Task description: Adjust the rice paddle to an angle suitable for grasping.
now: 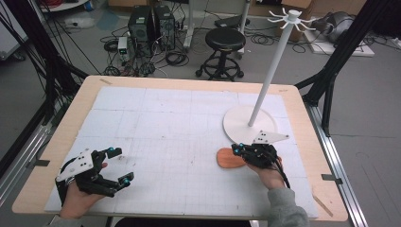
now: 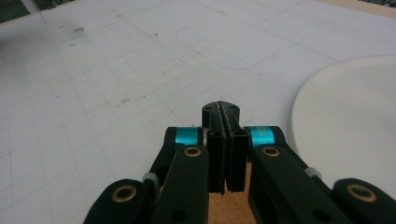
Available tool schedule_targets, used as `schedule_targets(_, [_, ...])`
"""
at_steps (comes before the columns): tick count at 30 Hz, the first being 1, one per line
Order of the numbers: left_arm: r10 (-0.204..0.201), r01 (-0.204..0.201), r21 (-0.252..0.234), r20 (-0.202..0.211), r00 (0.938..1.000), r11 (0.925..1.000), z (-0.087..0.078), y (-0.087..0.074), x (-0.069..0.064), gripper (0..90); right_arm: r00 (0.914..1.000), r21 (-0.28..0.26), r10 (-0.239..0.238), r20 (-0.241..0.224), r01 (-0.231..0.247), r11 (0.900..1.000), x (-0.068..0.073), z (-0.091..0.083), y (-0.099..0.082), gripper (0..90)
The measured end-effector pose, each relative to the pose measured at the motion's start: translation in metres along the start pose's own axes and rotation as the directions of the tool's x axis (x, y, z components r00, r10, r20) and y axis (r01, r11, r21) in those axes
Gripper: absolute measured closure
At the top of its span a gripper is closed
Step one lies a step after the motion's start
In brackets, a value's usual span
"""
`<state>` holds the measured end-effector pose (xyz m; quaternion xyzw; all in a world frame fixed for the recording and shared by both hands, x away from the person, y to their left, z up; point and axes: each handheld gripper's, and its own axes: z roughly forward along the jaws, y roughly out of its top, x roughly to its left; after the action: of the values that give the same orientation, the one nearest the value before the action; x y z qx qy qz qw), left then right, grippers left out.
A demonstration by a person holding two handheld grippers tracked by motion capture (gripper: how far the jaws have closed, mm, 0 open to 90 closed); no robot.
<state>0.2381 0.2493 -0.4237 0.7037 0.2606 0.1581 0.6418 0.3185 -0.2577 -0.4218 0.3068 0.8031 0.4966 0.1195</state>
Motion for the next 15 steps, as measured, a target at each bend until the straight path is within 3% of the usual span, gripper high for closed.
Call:
schedule_targets(6, [0.004,-0.004,0.01,-0.003,1.0,0.9999,-0.002,-0.001,-0.001,1.8,0.9996,0.015,-0.017,-0.021,0.017,0.9998,-0.005,0.011,0.004,89.6])
schedule_targets(15, [-0.002,0.002,0.005,-0.014,0.9999,1.0,-0.006,-0.002,-0.002,1.8,0.9986,0.083,-0.032,-0.042,0.036,0.9959,-0.007,0.035,0.011,89.9])
